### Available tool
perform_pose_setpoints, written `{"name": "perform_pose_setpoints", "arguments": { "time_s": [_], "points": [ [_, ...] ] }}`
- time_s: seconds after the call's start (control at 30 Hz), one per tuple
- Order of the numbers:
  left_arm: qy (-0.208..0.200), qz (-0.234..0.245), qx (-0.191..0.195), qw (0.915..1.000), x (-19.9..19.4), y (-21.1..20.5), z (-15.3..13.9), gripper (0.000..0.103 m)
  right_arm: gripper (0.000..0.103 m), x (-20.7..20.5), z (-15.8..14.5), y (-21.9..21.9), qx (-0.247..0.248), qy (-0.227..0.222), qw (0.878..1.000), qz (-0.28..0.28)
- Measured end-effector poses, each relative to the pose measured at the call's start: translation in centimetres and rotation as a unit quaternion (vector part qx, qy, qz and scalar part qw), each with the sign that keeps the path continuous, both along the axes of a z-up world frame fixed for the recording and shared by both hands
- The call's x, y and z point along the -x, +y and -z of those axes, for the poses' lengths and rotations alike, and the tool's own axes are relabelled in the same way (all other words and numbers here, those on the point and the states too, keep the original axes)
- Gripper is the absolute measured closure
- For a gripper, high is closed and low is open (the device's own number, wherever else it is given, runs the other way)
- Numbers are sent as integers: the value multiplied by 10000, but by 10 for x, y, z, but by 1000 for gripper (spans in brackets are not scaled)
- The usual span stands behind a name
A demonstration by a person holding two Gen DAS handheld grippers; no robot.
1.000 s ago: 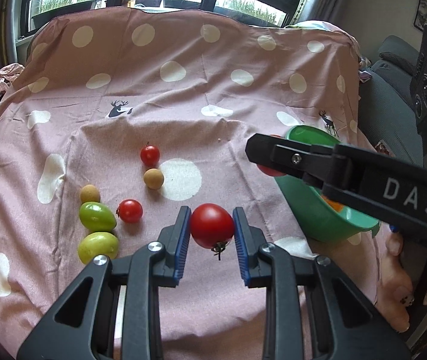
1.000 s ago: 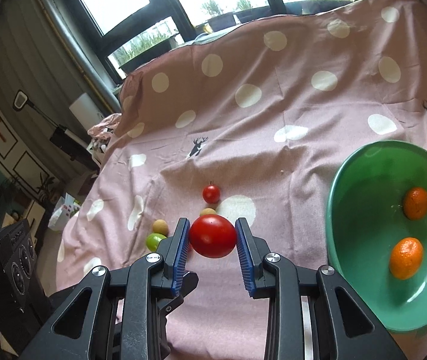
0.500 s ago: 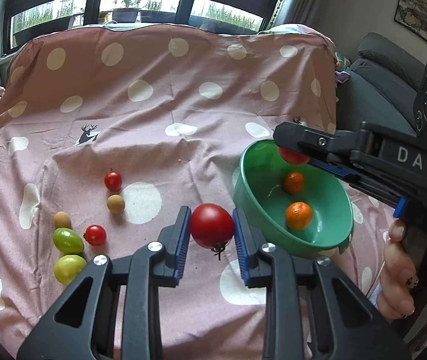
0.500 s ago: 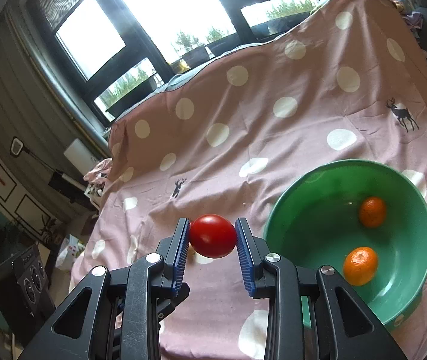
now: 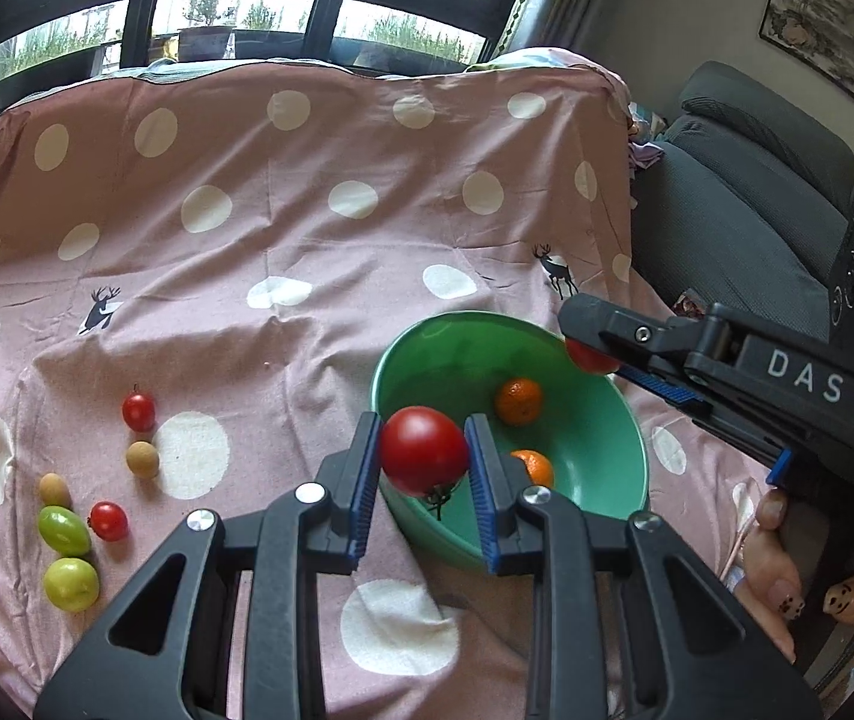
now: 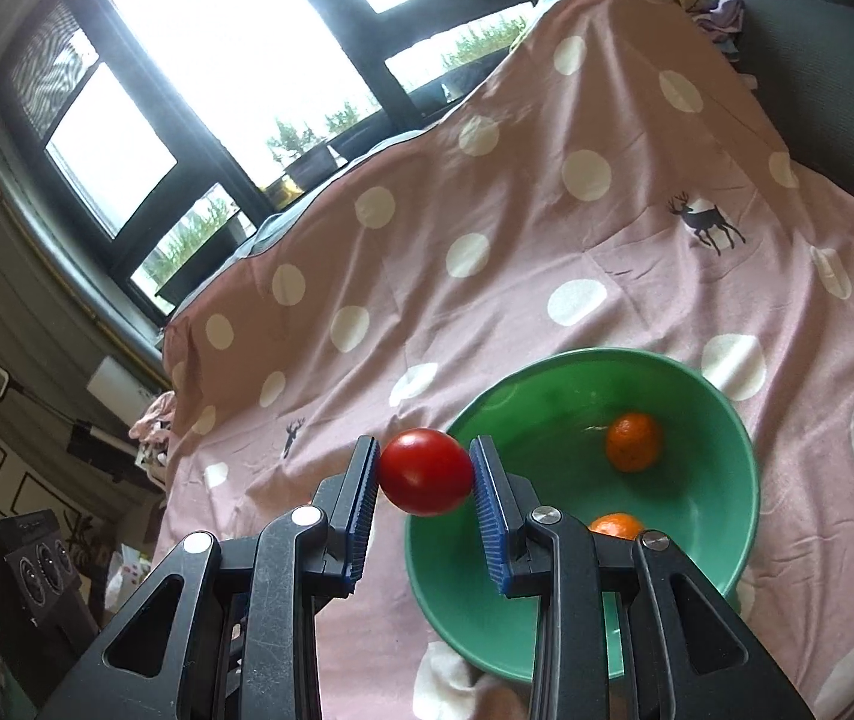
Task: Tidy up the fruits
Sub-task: 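Carry both held cherry tomatoes with both grippers over the green bowl, then lower the tomatoes into the green bowl and open both grippers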
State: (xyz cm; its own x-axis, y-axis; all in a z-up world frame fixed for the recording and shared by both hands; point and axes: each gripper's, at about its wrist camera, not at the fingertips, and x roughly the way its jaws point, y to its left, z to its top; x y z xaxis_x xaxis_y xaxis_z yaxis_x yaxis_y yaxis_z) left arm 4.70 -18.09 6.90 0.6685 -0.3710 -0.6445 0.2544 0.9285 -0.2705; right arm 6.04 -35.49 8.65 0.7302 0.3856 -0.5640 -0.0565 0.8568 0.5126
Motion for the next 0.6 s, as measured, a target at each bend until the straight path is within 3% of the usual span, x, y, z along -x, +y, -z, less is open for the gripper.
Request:
{"name": "perform_pose_setpoints", "arguments": {
  "time_s": [0.6],
  "points": [
    [426, 247, 131, 9987, -33, -40, 21, 75, 70, -13, 18, -42, -222, 371, 9983, 389]
  ]
}}
